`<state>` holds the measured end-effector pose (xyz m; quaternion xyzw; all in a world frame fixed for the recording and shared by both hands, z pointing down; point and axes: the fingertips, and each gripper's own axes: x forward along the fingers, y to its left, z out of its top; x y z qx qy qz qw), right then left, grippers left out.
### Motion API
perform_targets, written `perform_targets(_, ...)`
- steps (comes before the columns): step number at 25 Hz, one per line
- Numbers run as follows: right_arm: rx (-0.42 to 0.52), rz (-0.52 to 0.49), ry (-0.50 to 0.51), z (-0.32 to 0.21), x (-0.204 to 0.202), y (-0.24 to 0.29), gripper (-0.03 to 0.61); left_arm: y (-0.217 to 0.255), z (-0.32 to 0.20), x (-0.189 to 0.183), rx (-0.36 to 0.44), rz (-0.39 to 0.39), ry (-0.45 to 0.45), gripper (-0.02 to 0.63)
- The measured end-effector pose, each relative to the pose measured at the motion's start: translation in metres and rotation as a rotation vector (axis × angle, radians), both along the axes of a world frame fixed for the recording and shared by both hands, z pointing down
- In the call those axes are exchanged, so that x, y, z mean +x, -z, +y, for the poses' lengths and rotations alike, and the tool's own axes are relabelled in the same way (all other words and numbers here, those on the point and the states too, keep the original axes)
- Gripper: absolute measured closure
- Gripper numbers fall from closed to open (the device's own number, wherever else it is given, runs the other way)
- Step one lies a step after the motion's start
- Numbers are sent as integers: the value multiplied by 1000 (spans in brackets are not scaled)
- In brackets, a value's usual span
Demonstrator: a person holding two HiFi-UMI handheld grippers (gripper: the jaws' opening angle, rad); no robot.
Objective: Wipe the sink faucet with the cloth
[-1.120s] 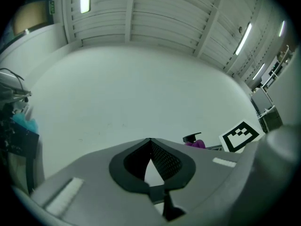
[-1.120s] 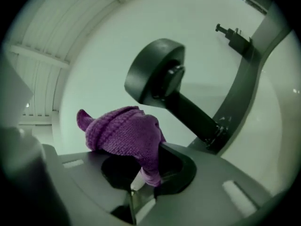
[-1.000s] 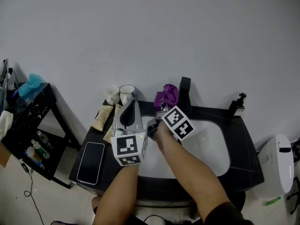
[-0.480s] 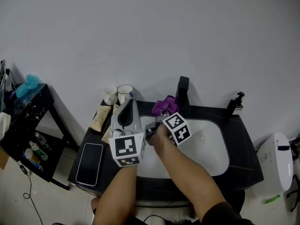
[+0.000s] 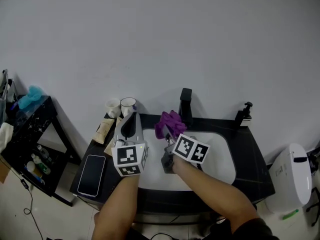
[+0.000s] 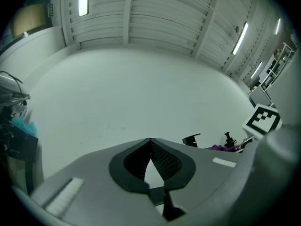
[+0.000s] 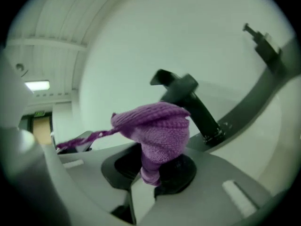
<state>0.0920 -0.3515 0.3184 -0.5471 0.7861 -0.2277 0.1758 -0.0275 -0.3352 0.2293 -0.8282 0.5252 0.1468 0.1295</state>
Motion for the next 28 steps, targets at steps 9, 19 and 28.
perform_targets(9,509,960,-48,92,67,79,513,-16,12,47,-23,-110,-112,597)
perform_targets(19,305,884,-337,68,178,42,514,-35,15,73,-126,-73,-230,597)
perform_targets(28,250,860,-286,60,177,28,514,-50,5,74,-183,-114,-211,597)
